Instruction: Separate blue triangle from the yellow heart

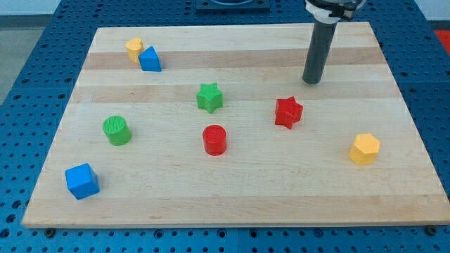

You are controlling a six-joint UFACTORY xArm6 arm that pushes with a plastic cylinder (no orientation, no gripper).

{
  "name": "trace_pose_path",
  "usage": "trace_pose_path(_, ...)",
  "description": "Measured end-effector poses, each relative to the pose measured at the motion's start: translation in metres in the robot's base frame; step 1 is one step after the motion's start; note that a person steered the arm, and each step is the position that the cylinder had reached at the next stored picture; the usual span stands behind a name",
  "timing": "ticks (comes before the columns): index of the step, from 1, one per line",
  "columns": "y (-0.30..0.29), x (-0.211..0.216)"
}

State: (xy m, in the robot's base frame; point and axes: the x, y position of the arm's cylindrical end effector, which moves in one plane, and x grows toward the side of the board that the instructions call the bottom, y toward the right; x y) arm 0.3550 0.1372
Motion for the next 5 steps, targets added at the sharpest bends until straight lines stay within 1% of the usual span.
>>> trace_pose_path(1, -0.068, -0.034)
trace_pose_path(2, -0.068, -0.051)
trace_pose_path(4, -0.079, -0.049)
trace_pose_path(5, -0.117, -0.074)
